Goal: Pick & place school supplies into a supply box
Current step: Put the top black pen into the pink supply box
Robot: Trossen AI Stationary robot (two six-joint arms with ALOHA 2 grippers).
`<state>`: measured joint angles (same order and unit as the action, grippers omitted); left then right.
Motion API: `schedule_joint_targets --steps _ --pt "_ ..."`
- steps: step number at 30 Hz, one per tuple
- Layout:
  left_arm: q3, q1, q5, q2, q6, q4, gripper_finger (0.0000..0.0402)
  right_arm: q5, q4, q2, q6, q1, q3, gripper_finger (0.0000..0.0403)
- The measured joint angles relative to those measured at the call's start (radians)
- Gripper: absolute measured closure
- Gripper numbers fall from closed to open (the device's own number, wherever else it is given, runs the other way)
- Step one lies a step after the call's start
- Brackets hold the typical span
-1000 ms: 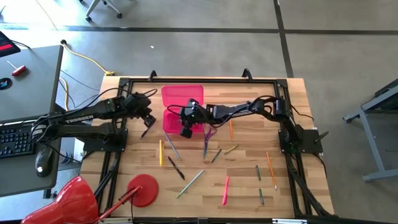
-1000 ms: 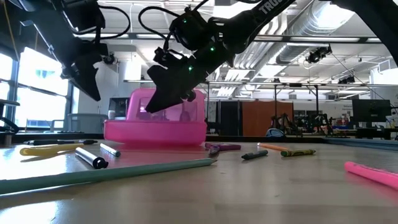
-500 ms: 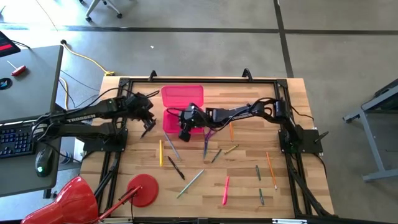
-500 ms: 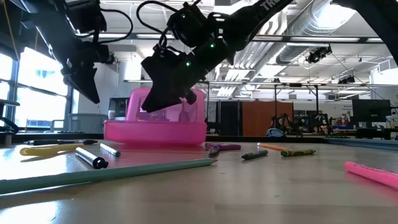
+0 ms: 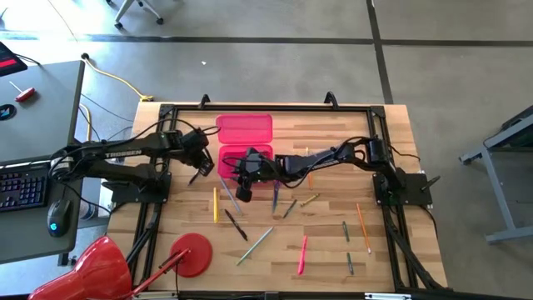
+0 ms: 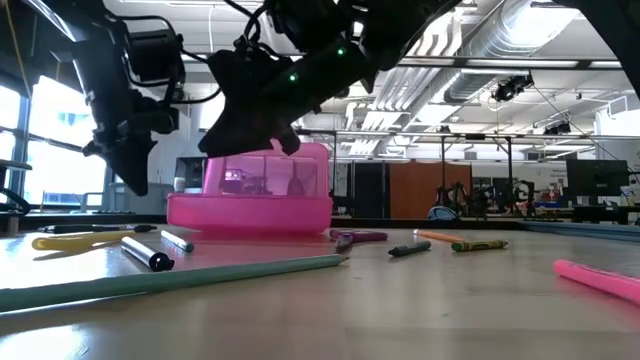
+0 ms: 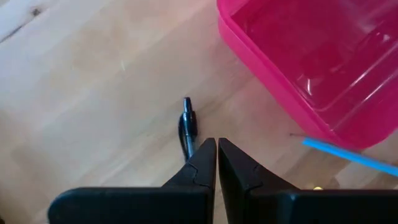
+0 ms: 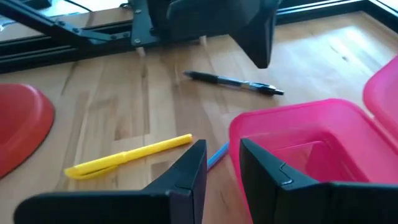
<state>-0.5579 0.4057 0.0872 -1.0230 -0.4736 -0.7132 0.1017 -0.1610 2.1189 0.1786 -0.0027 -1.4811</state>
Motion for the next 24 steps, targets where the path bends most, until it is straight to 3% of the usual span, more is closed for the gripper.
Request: schedule_joint_targets --steps 7,24 --pt "0.0 0.0 0.071 -0.008 0.078 -0.003 0.0355 -0.003 0.007 0.0 0.002 0.006 0.0 0.0329" --pt "0.0 0.0 0.086 -0.01 0.108 -0.016 0.0355 -0.001 0.011 0.0 0.023 0.05 0.0 0.0329"
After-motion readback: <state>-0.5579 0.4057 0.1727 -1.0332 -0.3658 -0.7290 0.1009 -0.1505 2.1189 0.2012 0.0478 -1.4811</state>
